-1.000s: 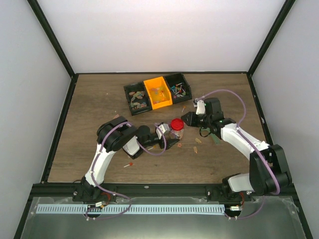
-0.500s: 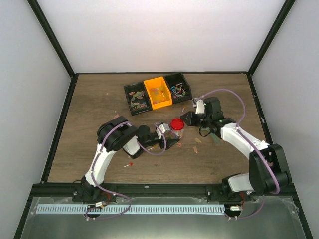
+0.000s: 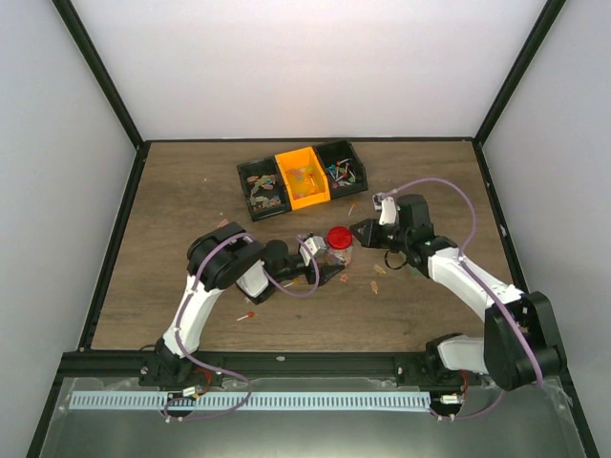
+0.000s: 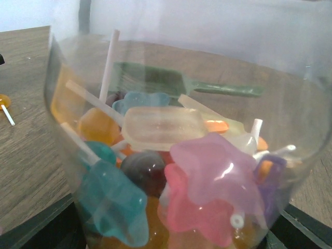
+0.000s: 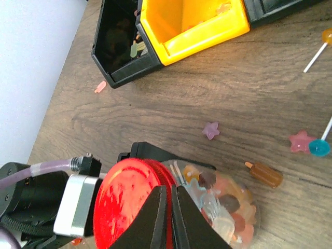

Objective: Pack the candies
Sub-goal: Screw the box lid onto the packing bottle.

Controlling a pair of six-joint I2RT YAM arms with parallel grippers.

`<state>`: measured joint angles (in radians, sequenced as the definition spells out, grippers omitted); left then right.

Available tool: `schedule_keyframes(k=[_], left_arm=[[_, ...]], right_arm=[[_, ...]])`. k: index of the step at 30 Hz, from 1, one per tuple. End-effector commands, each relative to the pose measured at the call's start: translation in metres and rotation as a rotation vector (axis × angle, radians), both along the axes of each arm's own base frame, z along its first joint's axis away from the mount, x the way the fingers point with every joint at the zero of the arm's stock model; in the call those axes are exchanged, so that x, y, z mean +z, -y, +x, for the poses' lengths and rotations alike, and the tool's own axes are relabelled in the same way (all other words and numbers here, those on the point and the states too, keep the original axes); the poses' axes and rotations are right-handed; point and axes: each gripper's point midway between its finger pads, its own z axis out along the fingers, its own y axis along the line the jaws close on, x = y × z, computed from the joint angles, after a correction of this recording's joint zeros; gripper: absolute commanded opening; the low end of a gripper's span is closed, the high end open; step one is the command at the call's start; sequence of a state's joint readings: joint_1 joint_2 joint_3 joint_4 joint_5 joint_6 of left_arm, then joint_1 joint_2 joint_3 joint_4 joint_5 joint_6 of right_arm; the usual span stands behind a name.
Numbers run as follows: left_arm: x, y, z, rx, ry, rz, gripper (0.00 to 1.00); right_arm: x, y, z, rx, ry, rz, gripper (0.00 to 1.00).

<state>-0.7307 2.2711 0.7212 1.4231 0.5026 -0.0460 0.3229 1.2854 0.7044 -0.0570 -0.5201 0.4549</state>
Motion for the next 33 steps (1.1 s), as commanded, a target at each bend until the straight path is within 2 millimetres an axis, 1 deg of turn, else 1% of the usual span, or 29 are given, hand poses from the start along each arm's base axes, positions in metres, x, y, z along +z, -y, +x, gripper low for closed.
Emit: schedule_keyframes(k=[1, 8, 11, 13, 16, 19, 20, 21, 23, 26, 30, 33], left_arm=[[-0.017, -0.003, 0.007, 0.027, -0.063, 0.021, 0.80], [-0.019, -0.002, 0.007, 0.023, -0.065, 0.022, 0.79], [-0.019, -0.003, 0.006, 0.020, -0.063, 0.021, 0.79], [-0.018, -0.003, 0.005, 0.018, -0.060, 0.018, 0.80], [-0.020, -0.004, 0.004, 0.016, -0.061, 0.020, 0.79], [-0.020, -0.004, 0.003, 0.010, -0.060, 0.018, 0.80], [-0.021, -0.005, 0.003, 0.011, -0.061, 0.017, 0.80], [-0.021, -0.005, 0.003, 0.012, -0.064, 0.014, 0.80], [-0.021, -0.008, 0.000, 0.012, -0.071, 0.010, 0.80], [-0.022, -0.010, -0.002, 0.015, -0.073, 0.007, 0.80], [-0.023, -0.011, -0.001, 0.014, -0.078, 0.006, 0.80], [-0.023, -0.010, -0.001, 0.012, -0.079, 0.007, 0.80]], right_arm=[[-0.008, -0.001, -0.022, 0.028, -0.054, 0.021, 0.03], [-0.005, -0.002, -0.045, 0.035, -0.073, 0.078, 0.01], [-0.004, 0.007, -0.047, -0.011, -0.064, 0.061, 0.01], [0.003, 0.012, -0.044, -0.035, -0.038, 0.042, 0.01], [0.023, 0.017, -0.030, -0.056, 0.001, 0.017, 0.03], [0.041, 0.022, -0.011, -0.079, 0.060, -0.008, 0.11], [0.046, 0.021, -0.005, -0.079, 0.079, -0.015, 0.15], [0.049, 0.020, 0.001, -0.076, 0.095, -0.024, 0.17], [0.044, 0.018, 0.014, -0.077, 0.096, -0.048, 0.18], [0.037, 0.014, 0.027, -0.058, 0.104, -0.066, 0.18], [0.031, 0.005, 0.032, -0.008, 0.127, -0.058, 0.18], [0.031, 0.000, 0.031, 0.024, 0.133, -0.036, 0.18]])
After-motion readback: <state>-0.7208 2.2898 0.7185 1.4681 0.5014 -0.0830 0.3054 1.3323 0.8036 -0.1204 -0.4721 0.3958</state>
